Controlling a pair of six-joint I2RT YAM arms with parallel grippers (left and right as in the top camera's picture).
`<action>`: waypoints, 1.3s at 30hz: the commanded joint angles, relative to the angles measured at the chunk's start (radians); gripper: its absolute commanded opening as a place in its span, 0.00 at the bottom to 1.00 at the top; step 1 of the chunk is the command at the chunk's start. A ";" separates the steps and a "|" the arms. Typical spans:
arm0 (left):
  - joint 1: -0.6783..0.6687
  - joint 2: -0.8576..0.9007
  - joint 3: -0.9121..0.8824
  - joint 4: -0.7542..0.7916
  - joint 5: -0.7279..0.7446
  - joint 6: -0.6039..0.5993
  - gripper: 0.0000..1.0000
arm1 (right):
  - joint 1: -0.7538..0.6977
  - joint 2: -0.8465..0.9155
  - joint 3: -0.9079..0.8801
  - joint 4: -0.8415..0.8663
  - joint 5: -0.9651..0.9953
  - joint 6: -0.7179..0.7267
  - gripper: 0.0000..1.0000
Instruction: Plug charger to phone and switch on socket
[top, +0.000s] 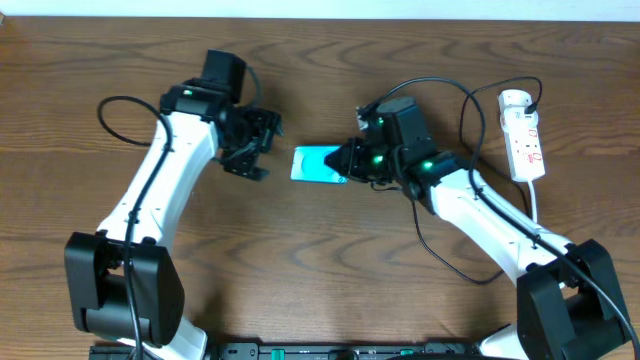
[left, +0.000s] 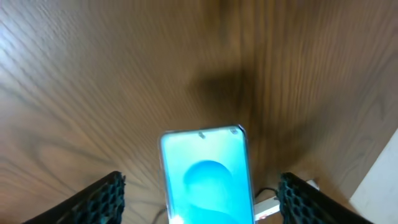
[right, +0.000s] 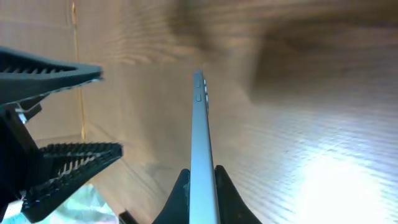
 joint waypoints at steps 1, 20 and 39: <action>0.050 -0.002 -0.003 -0.001 0.044 0.161 0.82 | -0.036 0.000 0.014 0.008 -0.026 -0.015 0.01; 0.174 -0.002 -0.003 0.066 0.280 0.443 0.92 | -0.200 0.110 0.014 0.426 -0.461 0.209 0.01; 0.174 -0.002 -0.003 0.146 0.279 0.450 0.93 | -0.234 0.518 0.014 1.320 -0.690 0.768 0.01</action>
